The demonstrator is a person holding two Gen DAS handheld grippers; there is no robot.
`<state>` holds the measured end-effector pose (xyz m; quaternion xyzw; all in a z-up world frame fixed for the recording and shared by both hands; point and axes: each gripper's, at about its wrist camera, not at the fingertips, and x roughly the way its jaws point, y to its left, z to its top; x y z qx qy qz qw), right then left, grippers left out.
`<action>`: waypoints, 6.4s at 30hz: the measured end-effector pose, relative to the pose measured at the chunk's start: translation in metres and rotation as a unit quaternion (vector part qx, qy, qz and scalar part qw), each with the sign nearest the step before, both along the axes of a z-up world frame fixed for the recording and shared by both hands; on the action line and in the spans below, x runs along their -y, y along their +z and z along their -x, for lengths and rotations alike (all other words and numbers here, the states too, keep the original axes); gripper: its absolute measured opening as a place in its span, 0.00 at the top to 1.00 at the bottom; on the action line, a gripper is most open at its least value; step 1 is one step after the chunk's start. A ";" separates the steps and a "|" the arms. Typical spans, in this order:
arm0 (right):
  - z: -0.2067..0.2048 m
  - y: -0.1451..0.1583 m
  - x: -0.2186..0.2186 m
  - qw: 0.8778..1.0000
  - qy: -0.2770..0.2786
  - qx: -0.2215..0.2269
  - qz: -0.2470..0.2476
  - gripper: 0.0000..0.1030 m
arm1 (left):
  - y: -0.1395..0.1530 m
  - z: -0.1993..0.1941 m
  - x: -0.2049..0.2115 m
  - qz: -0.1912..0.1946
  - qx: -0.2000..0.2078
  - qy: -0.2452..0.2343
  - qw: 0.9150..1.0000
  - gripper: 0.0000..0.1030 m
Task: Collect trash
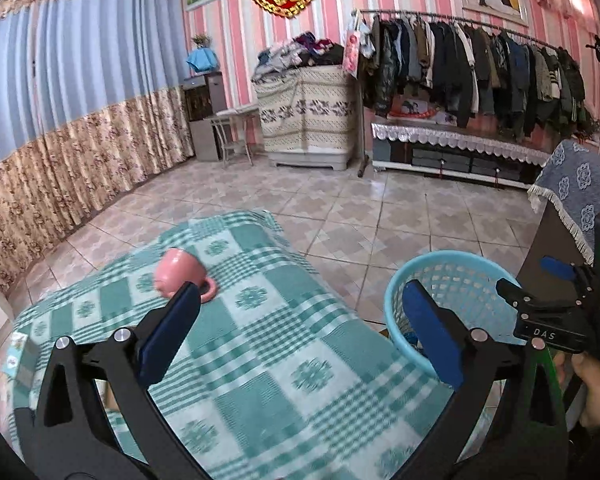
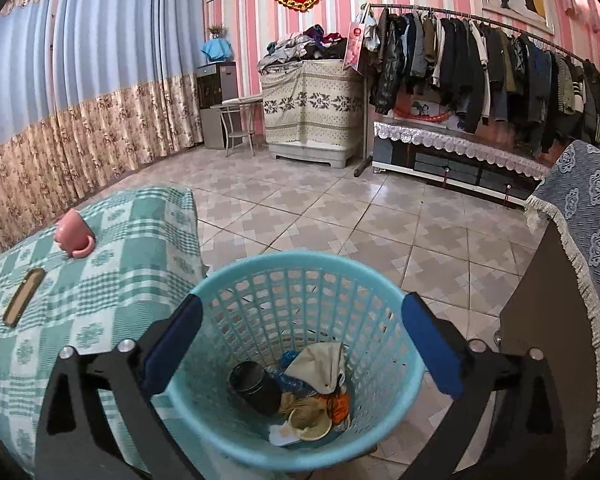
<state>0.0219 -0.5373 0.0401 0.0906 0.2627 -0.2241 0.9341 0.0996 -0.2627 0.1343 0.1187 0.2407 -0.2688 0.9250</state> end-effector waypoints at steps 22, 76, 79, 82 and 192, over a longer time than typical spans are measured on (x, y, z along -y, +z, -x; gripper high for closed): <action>0.038 0.039 -0.168 0.990 0.138 0.037 0.011 0.04 | -0.017 0.090 -0.144 0.027 0.002 0.175 0.984 0.05; 0.077 0.021 -0.231 0.989 0.119 0.044 0.080 0.04 | -0.043 0.131 -0.208 0.092 0.023 0.221 0.971 0.05; 0.078 0.024 -0.231 0.988 0.117 0.051 0.085 0.04 | -0.043 0.131 -0.207 0.089 0.024 0.221 0.971 0.05; 0.078 0.025 -0.230 0.988 0.116 0.052 0.087 0.04 | -0.041 0.130 -0.209 0.088 0.027 0.224 0.970 0.05; 0.077 0.022 -0.238 0.989 0.111 0.050 0.088 0.04 | -0.038 0.133 -0.215 0.085 0.053 0.241 0.965 0.05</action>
